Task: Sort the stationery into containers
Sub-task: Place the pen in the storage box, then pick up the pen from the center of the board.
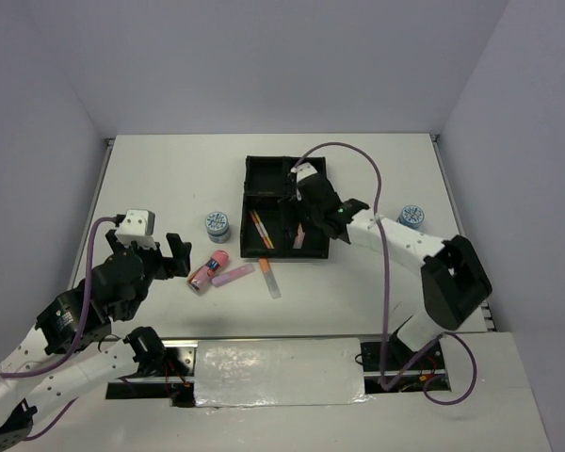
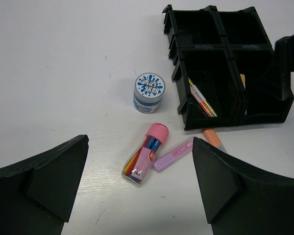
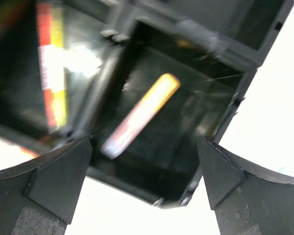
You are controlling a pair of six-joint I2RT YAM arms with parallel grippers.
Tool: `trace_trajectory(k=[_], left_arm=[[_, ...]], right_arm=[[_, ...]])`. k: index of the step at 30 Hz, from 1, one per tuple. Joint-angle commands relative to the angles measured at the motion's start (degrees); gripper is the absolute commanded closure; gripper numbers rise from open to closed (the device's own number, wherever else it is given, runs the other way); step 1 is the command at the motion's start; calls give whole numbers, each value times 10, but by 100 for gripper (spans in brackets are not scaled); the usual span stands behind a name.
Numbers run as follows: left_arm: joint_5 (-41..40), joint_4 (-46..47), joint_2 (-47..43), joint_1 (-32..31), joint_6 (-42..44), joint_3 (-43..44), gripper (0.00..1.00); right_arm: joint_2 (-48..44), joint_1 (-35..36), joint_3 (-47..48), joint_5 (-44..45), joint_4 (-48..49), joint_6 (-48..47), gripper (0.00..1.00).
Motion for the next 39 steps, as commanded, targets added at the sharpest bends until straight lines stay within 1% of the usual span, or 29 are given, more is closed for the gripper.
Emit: trace_trajectory(k=[1, 2, 3, 6, 8, 10, 15, 17, 22, 23, 25, 26, 28, 29, 30, 31, 32, 37, 39], left_arm=[[-3, 16, 0, 1, 6, 4, 1], [-3, 16, 0, 2, 7, 4, 1], [-3, 16, 1, 2, 6, 5, 1], [-5, 15, 3, 3, 4, 6, 1], [-6, 13, 2, 2, 4, 7, 1], [-6, 13, -1, 3, 4, 5, 1], [-4, 13, -3, 2, 4, 5, 1], [-2, 13, -3, 2, 4, 5, 1], [-3, 14, -9, 2, 4, 5, 1], [-3, 15, -10, 2, 4, 4, 1], [0, 16, -11, 2, 6, 5, 1], [-1, 16, -10, 3, 6, 5, 1], [-1, 16, -12, 2, 5, 5, 1], [-2, 16, -12, 2, 5, 4, 1], [-1, 16, -13, 3, 5, 4, 1], [-2, 16, -12, 2, 5, 4, 1], [-1, 16, -13, 2, 5, 4, 1], [-2, 15, -13, 2, 5, 4, 1], [-2, 15, -13, 3, 6, 4, 1]], right_arm=[[-91, 63, -38, -38, 16, 29, 5], [-108, 81, -40, -27, 14, 37, 6], [-112, 118, -46, -21, 5, 56, 9], [-106, 179, -60, -8, 9, 96, 17], [-73, 198, -62, -4, 3, 114, 25], [-31, 222, -53, 14, -12, 129, 27], [49, 247, -17, 37, -35, 144, 27], [80, 248, -11, 31, -34, 144, 27], [116, 258, -2, 37, -43, 158, 38], [116, 260, -5, 32, -40, 160, 46], [118, 269, -12, 28, -40, 164, 56], [117, 276, -16, 26, -47, 170, 63], [110, 282, -23, 25, -51, 171, 72], [105, 284, -26, 24, -57, 172, 73], [95, 286, -34, 25, -59, 173, 76], [90, 286, -39, 27, -60, 176, 100], [80, 287, -50, 38, -59, 176, 100], [66, 285, -52, 34, -72, 177, 100], [46, 284, -52, 58, -86, 188, 100]])
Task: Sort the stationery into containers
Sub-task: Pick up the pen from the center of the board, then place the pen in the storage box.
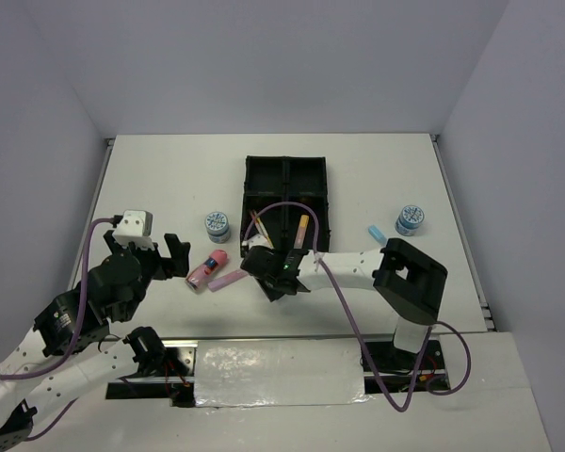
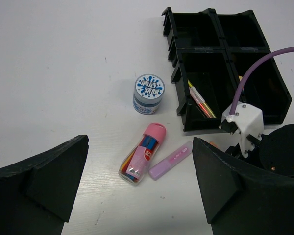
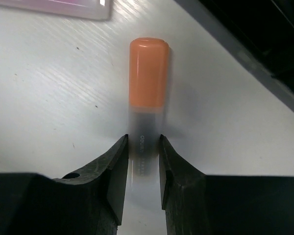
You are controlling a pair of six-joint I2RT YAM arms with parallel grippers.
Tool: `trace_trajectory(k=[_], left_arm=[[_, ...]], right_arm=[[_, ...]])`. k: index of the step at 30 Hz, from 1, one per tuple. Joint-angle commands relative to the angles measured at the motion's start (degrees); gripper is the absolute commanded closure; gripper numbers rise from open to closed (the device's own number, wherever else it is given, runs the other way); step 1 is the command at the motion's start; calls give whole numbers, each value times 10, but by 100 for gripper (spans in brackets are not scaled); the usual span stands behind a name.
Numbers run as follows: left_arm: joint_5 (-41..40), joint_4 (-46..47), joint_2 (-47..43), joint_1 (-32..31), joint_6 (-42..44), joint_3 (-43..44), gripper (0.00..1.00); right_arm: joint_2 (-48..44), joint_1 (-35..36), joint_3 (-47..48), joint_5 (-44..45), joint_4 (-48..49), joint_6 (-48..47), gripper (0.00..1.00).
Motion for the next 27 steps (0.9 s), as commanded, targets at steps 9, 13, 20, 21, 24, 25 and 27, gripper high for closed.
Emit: trace_trajectory(k=[9, 13, 20, 21, 24, 25, 27], left_arm=[[1, 14, -6, 2, 5, 5, 1], [0, 14, -12, 2, 5, 4, 1], [1, 14, -13, 3, 5, 4, 1], [1, 14, -13, 2, 5, 5, 1], [1, 14, -17, 3, 6, 3, 1], [1, 14, -19, 3, 5, 3, 1], [1, 13, -20, 3, 5, 3, 1]], right_arm=[[-183, -84, -9, 61, -58, 5, 100], [-197, -176, -6, 15, -29, -56, 100], [-109, -228, 56, -14, -7, -120, 100], [-96, -234, 61, -16, -1, -124, 100], [-56, -260, 75, -29, 6, -129, 100], [-45, -265, 77, -29, 12, -130, 100], [-38, -284, 77, -36, 21, -134, 100]])
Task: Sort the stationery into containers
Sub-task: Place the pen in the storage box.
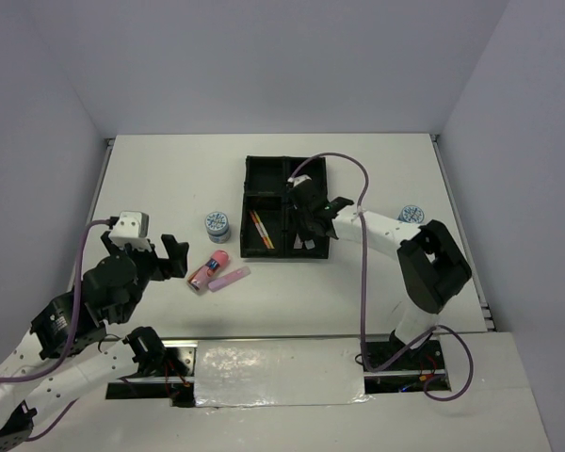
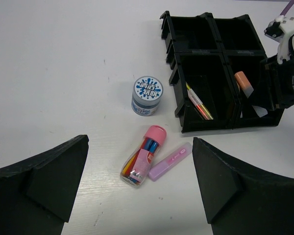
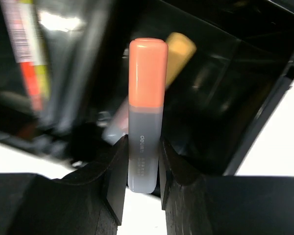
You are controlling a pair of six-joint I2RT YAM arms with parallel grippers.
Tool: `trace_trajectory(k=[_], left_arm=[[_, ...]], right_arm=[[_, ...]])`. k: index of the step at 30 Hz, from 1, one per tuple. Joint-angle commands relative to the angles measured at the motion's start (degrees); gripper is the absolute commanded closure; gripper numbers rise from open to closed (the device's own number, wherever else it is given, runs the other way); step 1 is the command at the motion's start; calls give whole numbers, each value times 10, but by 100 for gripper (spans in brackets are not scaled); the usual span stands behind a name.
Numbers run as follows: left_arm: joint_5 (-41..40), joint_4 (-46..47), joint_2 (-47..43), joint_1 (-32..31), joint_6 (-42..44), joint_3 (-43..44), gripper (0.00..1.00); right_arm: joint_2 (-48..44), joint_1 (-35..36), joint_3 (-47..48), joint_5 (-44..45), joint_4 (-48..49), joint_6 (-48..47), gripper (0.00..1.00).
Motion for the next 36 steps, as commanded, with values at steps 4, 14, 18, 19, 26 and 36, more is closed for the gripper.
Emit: trace_trajectory(k=[4, 14, 18, 19, 26, 36], left_arm=[[2, 15, -8, 2, 7, 2, 1], [3, 16, -9, 2, 7, 2, 1], [4, 16, -8, 2, 8, 3, 1], [5, 16, -7, 2, 8, 3, 1], [5, 16, -8, 2, 8, 3, 1], [5, 16, -9, 3, 8, 3, 1]], right_arm=[[24, -34, 38, -15, 25, -32, 100], [60, -42, 63, 12, 13, -54, 97], [62, -43, 66, 12, 10, -57, 94], [61, -44, 66, 14, 9, -56, 90], [58, -43, 68, 13, 8, -57, 59], [63, -43, 70, 13, 6, -56, 45]])
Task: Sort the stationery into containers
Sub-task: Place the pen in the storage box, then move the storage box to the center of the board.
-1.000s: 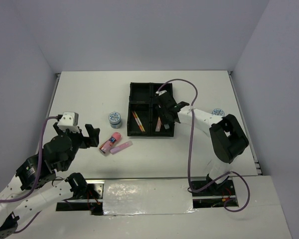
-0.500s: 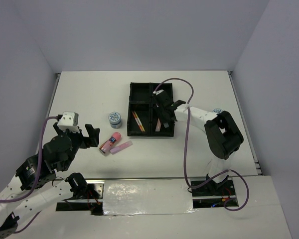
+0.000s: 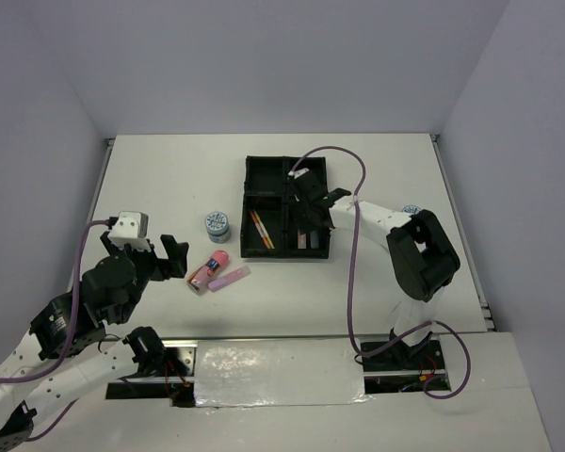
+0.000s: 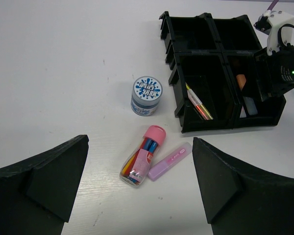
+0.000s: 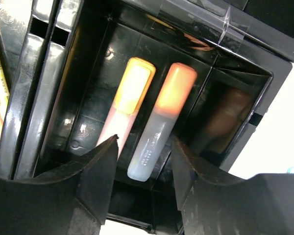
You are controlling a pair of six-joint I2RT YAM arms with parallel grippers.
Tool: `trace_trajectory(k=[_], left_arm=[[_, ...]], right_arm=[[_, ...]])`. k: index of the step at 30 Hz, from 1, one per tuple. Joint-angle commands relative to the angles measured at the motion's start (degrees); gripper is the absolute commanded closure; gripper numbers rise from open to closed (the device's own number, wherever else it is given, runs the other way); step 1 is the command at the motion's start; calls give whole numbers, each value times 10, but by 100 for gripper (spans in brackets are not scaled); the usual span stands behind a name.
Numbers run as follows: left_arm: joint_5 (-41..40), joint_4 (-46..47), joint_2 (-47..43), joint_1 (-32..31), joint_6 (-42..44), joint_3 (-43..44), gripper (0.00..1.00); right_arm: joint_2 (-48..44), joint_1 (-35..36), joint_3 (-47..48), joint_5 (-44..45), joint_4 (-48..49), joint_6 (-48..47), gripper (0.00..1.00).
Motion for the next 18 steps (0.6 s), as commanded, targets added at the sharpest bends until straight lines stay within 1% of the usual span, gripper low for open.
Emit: trace_trajectory(k=[1, 5, 7, 12, 18], left_arm=[[3, 16, -6, 1, 8, 3, 1], [3, 15, -7, 1, 8, 3, 1], [2, 15, -8, 1, 8, 3, 1], [4, 16, -8, 2, 8, 1, 1], [3, 16, -7, 1, 8, 2, 1]], right_arm=[[0, -3, 25, 11, 3, -5, 45], [10, -7, 31, 16, -3, -5, 44], [15, -11, 33, 21, -7, -1, 41], [2, -10, 25, 1, 2, -3, 39], [4, -9, 36, 5, -10, -3, 37]])
